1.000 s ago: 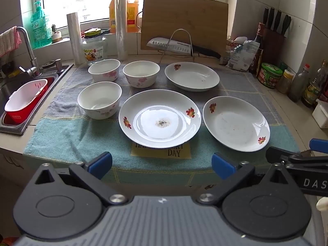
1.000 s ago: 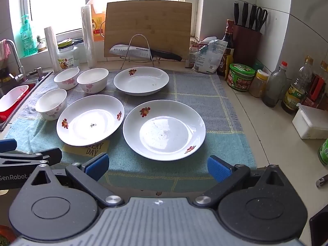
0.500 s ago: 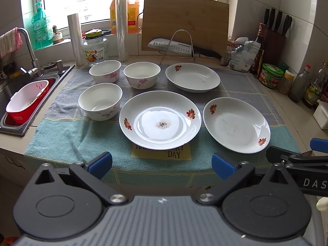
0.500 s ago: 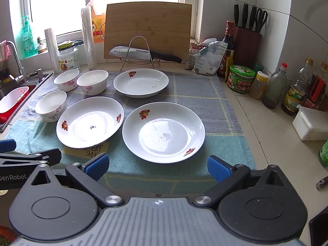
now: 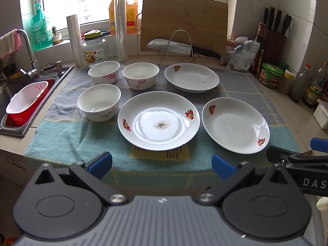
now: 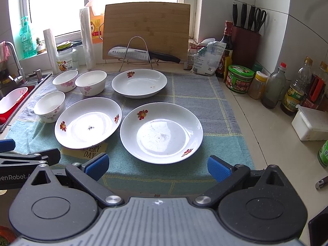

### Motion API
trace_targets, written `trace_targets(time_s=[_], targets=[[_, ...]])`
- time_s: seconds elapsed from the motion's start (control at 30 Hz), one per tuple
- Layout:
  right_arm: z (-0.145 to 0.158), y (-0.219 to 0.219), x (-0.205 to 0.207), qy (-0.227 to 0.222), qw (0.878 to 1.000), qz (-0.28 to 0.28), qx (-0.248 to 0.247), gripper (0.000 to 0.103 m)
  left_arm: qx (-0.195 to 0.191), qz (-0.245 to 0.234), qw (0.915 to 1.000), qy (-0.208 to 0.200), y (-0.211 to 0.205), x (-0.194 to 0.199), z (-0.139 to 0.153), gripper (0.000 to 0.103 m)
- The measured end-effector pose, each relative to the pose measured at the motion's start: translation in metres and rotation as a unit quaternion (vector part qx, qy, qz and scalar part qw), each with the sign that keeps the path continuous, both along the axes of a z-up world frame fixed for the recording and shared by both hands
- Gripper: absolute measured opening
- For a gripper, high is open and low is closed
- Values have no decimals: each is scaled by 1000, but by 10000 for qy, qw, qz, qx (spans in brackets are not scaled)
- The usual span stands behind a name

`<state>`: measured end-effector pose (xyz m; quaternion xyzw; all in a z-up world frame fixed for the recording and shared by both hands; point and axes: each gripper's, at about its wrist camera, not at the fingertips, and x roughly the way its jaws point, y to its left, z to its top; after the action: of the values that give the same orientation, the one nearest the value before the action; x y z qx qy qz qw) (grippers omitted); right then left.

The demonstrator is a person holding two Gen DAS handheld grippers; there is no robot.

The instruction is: Organize plates and bowls

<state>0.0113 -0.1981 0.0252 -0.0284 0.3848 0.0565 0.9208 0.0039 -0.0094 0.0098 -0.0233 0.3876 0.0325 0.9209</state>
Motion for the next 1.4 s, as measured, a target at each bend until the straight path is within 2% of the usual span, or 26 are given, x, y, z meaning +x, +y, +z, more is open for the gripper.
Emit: trace_targets(time_s=[1.4], targets=[[2,-9,2,-114,9999,85,24,103,38,-5,10000,-58,-5,-1,3,102]])
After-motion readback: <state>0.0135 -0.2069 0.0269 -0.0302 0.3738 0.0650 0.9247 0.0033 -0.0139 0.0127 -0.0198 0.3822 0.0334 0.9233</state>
